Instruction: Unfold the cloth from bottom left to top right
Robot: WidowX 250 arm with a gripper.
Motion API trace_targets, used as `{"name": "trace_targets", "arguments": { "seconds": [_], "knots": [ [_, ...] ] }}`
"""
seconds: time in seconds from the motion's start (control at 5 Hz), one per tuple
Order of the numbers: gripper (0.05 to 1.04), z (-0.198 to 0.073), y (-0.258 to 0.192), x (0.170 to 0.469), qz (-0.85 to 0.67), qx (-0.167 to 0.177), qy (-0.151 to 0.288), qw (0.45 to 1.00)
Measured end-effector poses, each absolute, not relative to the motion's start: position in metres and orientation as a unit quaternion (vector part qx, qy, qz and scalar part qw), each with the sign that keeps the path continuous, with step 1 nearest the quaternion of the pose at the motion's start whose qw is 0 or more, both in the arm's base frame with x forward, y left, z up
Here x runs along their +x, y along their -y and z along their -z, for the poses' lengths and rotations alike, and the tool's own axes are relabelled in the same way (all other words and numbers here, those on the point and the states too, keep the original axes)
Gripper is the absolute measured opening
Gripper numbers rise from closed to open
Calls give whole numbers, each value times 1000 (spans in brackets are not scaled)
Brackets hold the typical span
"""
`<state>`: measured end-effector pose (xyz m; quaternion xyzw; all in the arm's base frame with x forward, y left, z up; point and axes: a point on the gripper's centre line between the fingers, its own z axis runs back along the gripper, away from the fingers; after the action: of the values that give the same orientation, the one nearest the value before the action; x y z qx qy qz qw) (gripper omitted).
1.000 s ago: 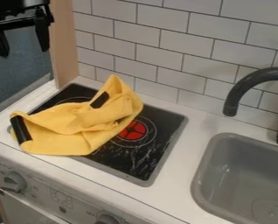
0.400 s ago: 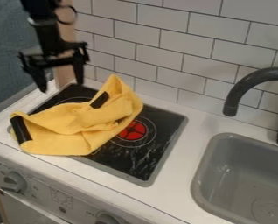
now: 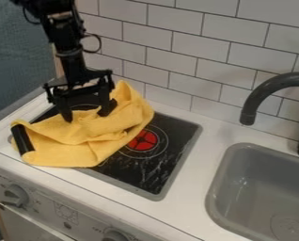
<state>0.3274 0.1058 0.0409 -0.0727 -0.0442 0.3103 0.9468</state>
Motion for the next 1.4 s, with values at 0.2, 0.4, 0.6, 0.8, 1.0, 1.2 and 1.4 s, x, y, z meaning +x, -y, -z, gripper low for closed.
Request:
{"name": "trace_targets", "arguments": {
  "seconds": [0.2, 0.4, 0.6, 0.8, 1.0, 1.2, 1.4],
  "knots": [
    [958, -34, -108, 326, -317, -63, 46, 945],
    [763, -22, -108, 322, -312, -62, 26, 948],
    [455, -25, -105, 327, -301, -56, 30, 951],
    [207, -25, -98, 328, -292, -57, 28, 954],
    [70, -25, -99, 328, -288, -51, 28, 956],
    [47, -29, -99, 324, -290, -53, 20, 955],
    [47, -63, -93, 330, -288, -54, 51, 955]
  ]
}}
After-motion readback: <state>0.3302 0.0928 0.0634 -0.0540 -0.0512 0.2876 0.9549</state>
